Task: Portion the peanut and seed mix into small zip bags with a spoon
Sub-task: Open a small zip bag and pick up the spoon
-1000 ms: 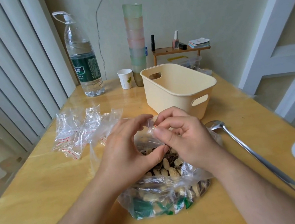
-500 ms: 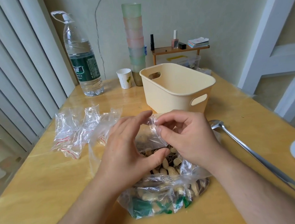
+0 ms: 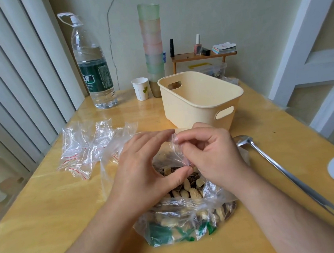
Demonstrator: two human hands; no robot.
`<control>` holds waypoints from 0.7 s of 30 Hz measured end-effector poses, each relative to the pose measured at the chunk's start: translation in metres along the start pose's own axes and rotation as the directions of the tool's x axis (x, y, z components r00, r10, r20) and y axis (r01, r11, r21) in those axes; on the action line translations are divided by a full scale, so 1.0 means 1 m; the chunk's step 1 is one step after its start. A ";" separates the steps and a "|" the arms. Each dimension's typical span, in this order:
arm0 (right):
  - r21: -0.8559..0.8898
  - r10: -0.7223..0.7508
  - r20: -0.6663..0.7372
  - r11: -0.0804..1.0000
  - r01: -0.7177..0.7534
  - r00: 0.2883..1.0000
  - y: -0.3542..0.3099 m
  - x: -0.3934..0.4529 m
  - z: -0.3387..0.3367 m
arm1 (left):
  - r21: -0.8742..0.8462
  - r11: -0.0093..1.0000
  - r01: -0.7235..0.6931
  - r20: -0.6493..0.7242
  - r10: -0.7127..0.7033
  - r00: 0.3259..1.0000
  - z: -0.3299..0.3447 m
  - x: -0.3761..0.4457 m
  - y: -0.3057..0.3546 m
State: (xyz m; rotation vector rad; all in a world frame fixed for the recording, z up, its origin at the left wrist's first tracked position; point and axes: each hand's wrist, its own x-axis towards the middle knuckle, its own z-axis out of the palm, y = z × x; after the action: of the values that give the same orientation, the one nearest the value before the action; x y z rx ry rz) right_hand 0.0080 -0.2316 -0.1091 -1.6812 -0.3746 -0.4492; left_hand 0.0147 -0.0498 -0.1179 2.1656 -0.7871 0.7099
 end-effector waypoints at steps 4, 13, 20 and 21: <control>-0.007 0.023 -0.020 1.000 -0.023 1.000 -0.001 0.000 0.002 | 0.007 1.000 0.014 -0.009 -0.014 1.000 0.000 0.000 0.001; -0.071 -0.025 0.006 0.997 0.025 1.000 0.000 0.002 -0.002 | 0.001 1.000 0.009 -0.017 -0.008 1.000 -0.002 0.000 0.002; -0.093 -0.005 -0.025 0.996 0.003 1.000 -0.003 0.001 0.004 | 0.012 1.000 0.010 -0.055 -0.009 0.998 0.004 0.000 0.002; -0.092 -0.002 -0.023 0.996 -0.001 1.000 -0.004 0.000 0.004 | 0.011 1.000 0.006 -0.053 -0.006 0.999 0.004 0.000 0.002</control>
State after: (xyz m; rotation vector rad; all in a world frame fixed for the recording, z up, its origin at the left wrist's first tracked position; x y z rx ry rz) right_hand 0.0068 -0.2271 -0.1062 -1.7639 -0.3421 -0.4918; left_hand 0.0140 -0.0540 -0.1195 2.1486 -0.7505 0.7674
